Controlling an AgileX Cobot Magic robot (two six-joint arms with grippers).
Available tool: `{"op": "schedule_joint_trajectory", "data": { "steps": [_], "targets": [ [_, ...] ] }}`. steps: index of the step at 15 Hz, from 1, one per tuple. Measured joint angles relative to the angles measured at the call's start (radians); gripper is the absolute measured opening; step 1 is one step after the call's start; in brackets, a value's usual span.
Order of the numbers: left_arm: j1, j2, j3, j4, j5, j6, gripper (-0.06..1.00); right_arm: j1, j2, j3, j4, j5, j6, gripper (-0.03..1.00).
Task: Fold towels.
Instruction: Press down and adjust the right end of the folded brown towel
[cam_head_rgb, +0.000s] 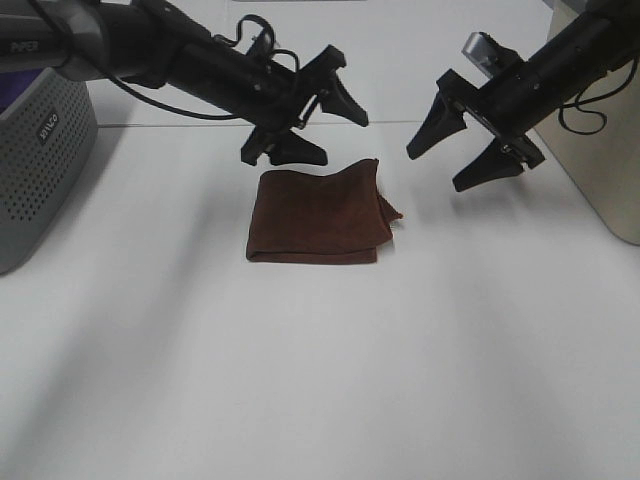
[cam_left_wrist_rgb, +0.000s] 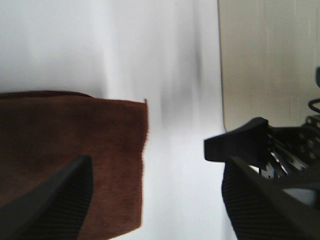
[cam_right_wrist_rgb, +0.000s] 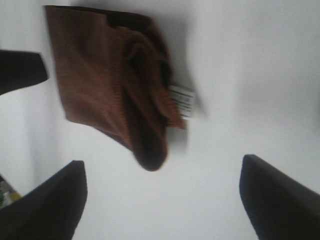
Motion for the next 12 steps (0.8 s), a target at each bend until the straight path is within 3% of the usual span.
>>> {"op": "schedule_joint_trajectory", "data": {
  "steps": [3,6,12],
  "targets": [
    [0.101,0.000,0.000,0.047,0.039,0.006,0.69,0.047,0.002,0.000,0.224,0.021,-0.110,0.78],
    [0.142,0.000,0.000,0.077,0.045,0.007,0.69,0.081,0.057,0.000,0.438,0.023,-0.214,0.77],
    [0.145,0.000,-0.001,0.085,0.075,0.007,0.69,0.076,0.258,-0.075,0.561,-0.010,-0.271,0.76]
  ]
}}
